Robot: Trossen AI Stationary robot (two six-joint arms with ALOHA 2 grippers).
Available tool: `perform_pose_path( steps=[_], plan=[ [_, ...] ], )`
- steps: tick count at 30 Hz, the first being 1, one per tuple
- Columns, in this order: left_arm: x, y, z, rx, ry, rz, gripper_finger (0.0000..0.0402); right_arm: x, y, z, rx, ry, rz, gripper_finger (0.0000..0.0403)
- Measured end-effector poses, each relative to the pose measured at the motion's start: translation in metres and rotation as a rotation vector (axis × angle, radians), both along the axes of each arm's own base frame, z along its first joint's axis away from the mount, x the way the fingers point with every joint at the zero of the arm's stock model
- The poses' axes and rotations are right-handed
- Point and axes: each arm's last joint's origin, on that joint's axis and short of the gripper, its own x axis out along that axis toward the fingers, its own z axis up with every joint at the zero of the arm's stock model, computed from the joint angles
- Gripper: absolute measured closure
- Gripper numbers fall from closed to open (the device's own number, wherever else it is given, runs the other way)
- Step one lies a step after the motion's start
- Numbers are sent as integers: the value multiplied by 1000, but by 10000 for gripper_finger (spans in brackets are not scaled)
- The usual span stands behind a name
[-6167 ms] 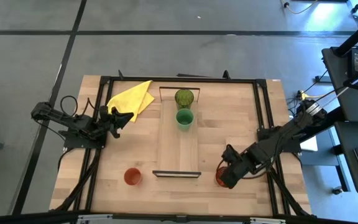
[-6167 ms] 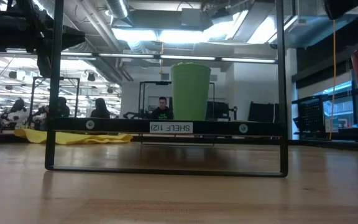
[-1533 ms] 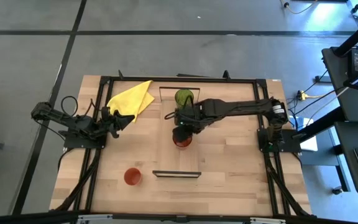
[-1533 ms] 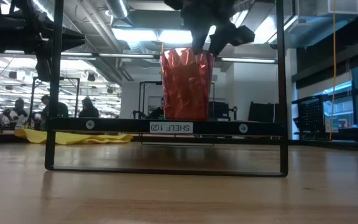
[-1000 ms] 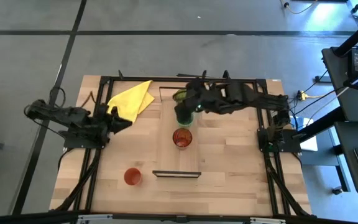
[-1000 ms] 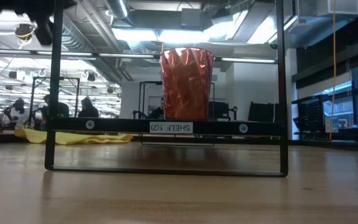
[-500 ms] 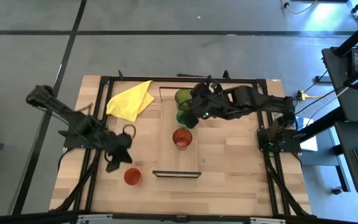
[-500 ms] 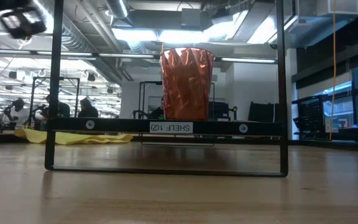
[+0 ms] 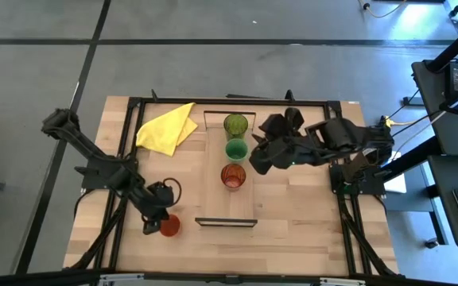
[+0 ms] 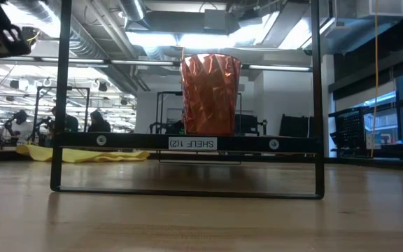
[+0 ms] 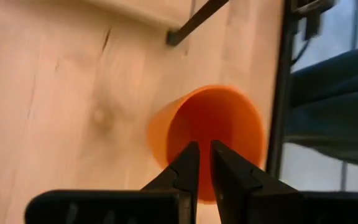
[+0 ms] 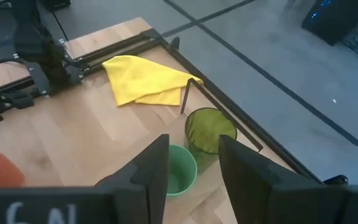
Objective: Stack small to large cups/mugs on shelf
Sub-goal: Put the light orange cup on the shelf
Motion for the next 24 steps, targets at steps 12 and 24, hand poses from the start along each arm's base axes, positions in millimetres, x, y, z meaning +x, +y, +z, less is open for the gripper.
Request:
perform_pose_path(
  steps=[12, 24],
  plan=[
    [6, 4, -5, 6, 29, 73, 337, -5, 3, -2, -14, 43, 11, 263],
    [11, 0, -21, 40, 140, 48, 338, -12, 0, -2, -55, 82, -9, 263]
  ],
)
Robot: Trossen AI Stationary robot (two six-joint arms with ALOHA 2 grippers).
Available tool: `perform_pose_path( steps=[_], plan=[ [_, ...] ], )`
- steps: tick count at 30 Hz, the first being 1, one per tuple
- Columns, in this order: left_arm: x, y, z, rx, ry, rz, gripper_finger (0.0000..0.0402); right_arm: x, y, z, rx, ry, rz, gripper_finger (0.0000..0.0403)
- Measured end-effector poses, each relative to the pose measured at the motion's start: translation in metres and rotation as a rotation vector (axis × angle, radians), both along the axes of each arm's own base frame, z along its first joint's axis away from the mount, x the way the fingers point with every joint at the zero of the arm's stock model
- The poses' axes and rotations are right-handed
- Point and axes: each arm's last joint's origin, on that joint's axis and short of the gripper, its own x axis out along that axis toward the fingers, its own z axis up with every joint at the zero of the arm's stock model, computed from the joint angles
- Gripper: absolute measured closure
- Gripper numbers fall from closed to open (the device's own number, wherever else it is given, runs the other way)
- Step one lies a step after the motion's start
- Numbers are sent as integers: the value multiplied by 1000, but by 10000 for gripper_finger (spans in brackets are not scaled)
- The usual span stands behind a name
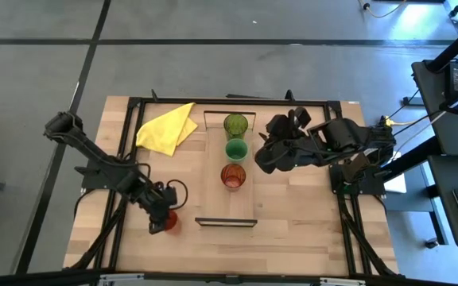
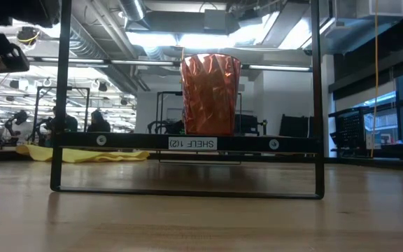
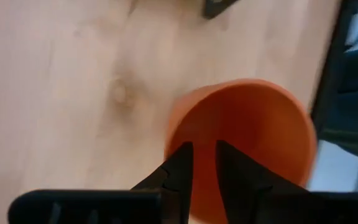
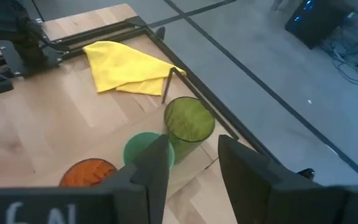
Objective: Stack small to large cups/mugs on shelf
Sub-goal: Put the light orange cup on the shelf
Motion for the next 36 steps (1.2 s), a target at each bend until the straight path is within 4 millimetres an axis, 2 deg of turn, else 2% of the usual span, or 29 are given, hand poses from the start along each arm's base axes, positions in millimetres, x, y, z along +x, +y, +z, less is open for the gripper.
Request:
perform_pose_path(
  steps=[8, 16, 26, 36],
  plan=[
    [8, 3, -6, -31, 41, 3, 357, -13, -5, 9, -9, -26, -14, 263],
    [20, 7, 10, -192, -86, 6, 356, -23, -8, 15, -20, -46, -26, 263],
    [13, 10, 21, -242, -103, -5, 333, -26, -10, 18, -20, -55, -28, 263],
    [-2, 20, 20, -94, -66, -23, 325, -25, -12, 18, -20, -56, -37, 263]
  ],
)
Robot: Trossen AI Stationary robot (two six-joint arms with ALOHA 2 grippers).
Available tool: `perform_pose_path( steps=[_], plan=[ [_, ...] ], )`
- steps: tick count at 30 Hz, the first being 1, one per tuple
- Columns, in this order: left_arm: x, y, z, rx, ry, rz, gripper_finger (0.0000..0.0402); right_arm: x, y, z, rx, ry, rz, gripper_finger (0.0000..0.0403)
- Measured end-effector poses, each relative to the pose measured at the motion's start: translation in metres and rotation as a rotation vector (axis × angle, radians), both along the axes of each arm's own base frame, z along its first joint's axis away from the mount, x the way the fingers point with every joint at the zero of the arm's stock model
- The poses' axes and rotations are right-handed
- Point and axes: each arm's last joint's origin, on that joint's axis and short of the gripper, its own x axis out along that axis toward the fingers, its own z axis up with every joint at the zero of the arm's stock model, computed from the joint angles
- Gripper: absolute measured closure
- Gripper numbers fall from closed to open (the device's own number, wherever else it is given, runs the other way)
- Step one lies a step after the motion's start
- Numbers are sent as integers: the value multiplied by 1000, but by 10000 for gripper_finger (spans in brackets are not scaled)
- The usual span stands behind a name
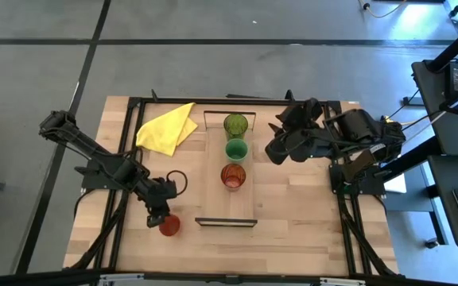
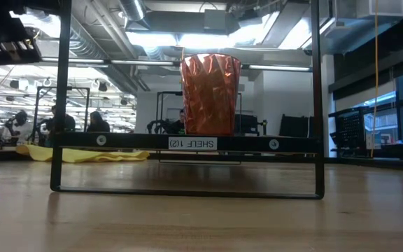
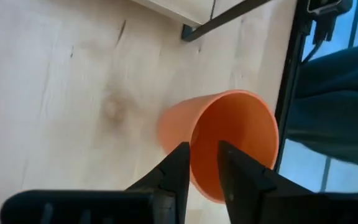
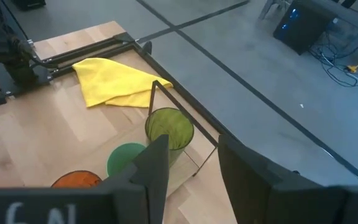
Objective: Stack small to large cups/mugs on shelf
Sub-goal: Put the light orange cup on the shelf
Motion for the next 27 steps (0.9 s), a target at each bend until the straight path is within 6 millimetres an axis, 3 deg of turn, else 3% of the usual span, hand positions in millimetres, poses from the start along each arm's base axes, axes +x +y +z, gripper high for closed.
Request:
perform_pose_path(
  steps=[27],
  plan=[
    [4, -4, -15, 38, 52, -46, 324, 2, -10, 0, -7, 6, -33, 263]
  ],
)
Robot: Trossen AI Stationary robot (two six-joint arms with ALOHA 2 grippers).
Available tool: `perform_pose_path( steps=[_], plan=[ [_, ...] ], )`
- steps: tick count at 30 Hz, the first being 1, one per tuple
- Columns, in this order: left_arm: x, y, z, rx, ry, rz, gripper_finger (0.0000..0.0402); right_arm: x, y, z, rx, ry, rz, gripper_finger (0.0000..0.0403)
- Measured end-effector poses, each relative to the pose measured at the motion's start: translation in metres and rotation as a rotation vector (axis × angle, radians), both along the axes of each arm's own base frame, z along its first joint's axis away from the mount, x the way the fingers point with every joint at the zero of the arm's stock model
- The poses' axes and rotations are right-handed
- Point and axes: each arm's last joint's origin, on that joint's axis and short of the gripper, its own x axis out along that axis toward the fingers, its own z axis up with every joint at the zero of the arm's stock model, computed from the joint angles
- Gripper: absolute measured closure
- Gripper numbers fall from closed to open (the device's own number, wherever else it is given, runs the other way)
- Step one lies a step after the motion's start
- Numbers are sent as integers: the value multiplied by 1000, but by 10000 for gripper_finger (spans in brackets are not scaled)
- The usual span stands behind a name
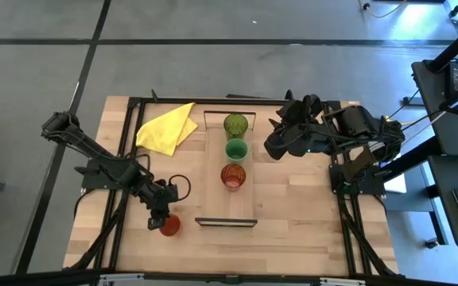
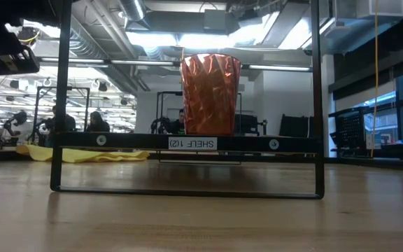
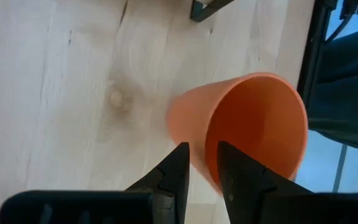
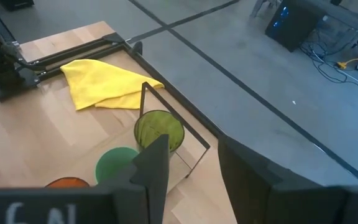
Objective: Stack small to large cups/mugs on shelf
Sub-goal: Put the light orange cup on the shelf
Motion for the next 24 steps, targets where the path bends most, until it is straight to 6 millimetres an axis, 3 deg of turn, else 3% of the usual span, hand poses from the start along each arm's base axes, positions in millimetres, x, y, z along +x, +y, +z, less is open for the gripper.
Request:
perform_pose_path(
  steps=[10, 15, 20, 24],
  plan=[
    [14, -4, -20, 39, 62, 19, 327, 0, 0, 0, 3, -3, -2, 263],
    [20, 5, -22, 40, 72, 65, 380, 0, 0, 0, 7, -1, 2, 263],
    [24, 24, -15, 5, 67, 133, 396, 0, 0, 0, 18, 2, 11, 263],
    [20, 46, 10, 31, 86, 178, 398, -5, 0, 3, 22, 3, 30, 263]
  ],
)
